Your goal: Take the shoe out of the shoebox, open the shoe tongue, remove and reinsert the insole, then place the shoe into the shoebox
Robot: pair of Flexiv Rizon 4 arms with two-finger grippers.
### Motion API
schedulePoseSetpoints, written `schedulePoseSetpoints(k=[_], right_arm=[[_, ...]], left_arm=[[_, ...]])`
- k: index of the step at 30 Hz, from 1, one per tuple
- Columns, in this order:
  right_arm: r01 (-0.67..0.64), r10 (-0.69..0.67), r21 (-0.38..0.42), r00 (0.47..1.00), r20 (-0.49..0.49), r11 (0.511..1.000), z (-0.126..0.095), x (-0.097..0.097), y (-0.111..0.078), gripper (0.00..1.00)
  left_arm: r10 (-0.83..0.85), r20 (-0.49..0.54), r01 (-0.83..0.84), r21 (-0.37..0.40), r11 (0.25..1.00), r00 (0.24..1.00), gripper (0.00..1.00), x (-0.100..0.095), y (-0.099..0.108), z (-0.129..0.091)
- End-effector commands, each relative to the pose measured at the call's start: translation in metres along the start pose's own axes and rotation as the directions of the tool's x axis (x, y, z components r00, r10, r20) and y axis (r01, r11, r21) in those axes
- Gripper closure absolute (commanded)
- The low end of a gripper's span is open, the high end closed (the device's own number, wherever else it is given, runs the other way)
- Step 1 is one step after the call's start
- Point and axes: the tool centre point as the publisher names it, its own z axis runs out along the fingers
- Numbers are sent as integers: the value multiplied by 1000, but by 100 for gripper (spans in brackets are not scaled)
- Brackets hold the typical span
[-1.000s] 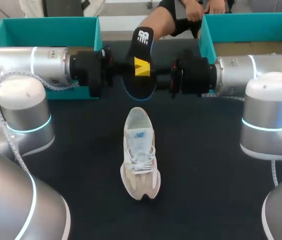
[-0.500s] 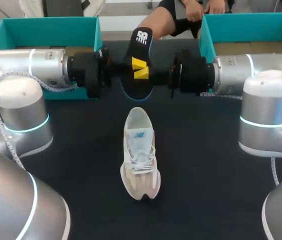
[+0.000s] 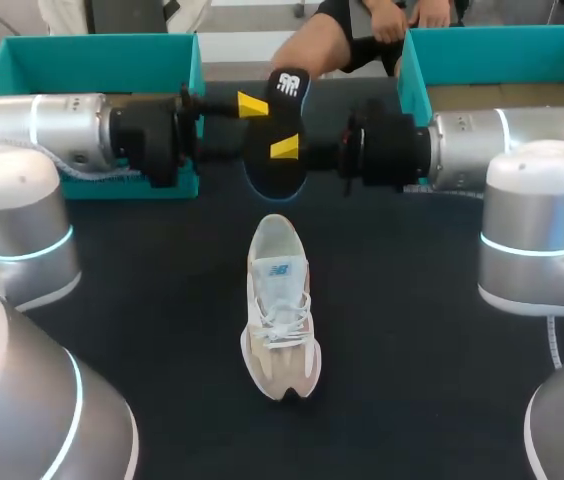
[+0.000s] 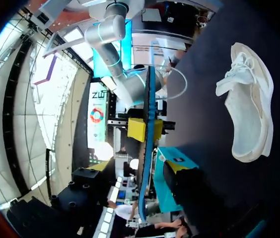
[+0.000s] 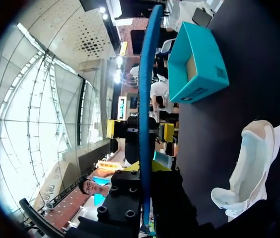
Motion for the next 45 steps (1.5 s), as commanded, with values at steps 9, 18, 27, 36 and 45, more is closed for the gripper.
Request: schedulePoseSetpoints(k=[9,18,27,36,45], right_arm=[[302,-302,7,952,46,953,-5,13,2,100],[399,-399,12,916,45,917,-7,21,6,100],[383,-382,-9,922,67,924,-8,21,6,100],[383,-382,-9,922,67,924,-8,21,6,100],[588,-588,26,805,85,809,-4,11,12,100]], left_arm=[[-454,-67,447,-94,889,889,0,42,-21,-53],[-454,-67,447,-94,889,889,0,42,-21,-53],[-454,-67,447,-94,889,889,0,42,-21,-53],[-454,-67,447,-94,889,889,0,42,-21,-53],[-606,-146,578,-194,792,782,0,73,-21,-63]])
